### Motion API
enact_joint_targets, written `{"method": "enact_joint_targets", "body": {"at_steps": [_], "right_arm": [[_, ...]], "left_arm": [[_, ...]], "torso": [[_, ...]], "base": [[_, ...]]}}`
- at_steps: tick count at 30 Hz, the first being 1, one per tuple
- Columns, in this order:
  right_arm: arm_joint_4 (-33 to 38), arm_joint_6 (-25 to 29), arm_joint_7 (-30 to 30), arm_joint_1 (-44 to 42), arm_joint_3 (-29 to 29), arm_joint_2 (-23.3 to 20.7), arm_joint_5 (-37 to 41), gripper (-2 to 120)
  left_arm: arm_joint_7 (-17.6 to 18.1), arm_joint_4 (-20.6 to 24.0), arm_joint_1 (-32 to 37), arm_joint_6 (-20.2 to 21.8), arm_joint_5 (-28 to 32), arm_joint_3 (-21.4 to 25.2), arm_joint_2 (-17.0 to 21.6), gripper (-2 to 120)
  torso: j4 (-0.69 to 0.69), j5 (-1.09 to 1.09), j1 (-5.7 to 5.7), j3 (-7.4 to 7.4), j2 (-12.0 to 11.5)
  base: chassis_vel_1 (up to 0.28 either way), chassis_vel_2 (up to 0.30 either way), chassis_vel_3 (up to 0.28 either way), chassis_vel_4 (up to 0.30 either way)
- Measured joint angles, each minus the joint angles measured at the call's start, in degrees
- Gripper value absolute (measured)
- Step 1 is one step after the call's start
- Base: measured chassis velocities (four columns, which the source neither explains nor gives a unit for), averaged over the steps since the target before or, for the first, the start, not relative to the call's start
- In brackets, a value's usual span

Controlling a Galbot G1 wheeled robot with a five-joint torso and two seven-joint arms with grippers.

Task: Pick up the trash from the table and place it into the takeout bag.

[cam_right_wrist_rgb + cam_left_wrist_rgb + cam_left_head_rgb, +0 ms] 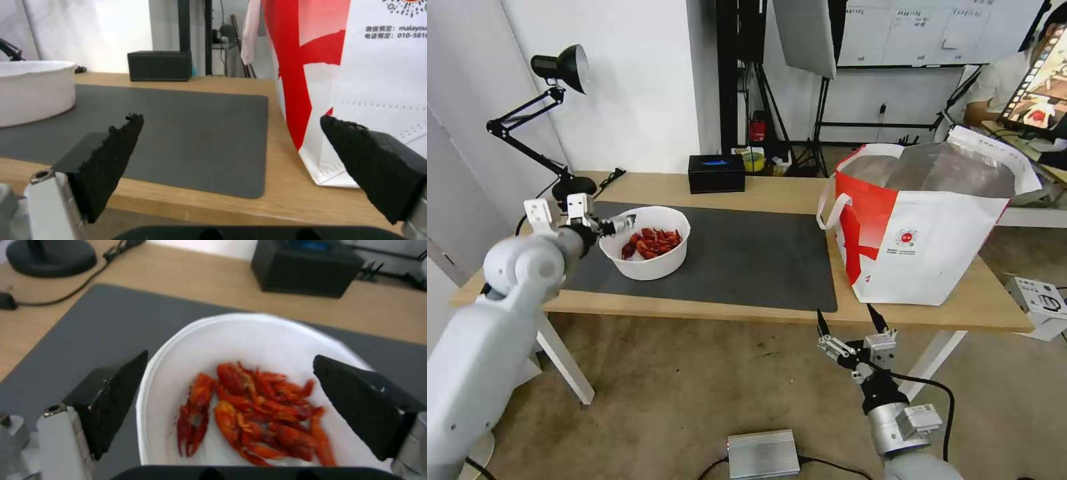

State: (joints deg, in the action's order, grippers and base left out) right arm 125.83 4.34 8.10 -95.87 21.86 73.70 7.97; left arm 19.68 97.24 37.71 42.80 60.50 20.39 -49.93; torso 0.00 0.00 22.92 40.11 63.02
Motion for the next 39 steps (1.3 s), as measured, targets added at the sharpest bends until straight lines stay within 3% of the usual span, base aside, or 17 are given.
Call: {"method": "enact_joint_targets", "body": {"at_steps": [15,37,39], "right_arm": [[0.0,0.0,0.01,0.0,0.0,-0.01,0.0,99],[0.0,-0.01,0.0,0.0,0.0,0.0,0.0,99],[0.0,0.0,0.01,0.0,0.0,0.0,0.0,99]], "left_arm": [[-0.87,-9.66,-4.87,-0.5,-2.41,-7.15,0.69,100],[-5.07,-12.58,-3.67,-0.71,-6.41,-6.81,-0.4,100],[-5.21,-12.58,-3.67,-0.71,-6.6,-6.79,-0.57,93]], "torso": [[0.0,0.0,0.0,0.0,0.0],[0.0,-0.02,-0.01,0.0,0.0],[-0.01,0.0,-0.01,-0.01,0.0]], "base": [[0.0,0.0,0.0,0.0],[0.0,0.0,0.0,0.0],[0.0,0.0,0.0,0.0]]}}
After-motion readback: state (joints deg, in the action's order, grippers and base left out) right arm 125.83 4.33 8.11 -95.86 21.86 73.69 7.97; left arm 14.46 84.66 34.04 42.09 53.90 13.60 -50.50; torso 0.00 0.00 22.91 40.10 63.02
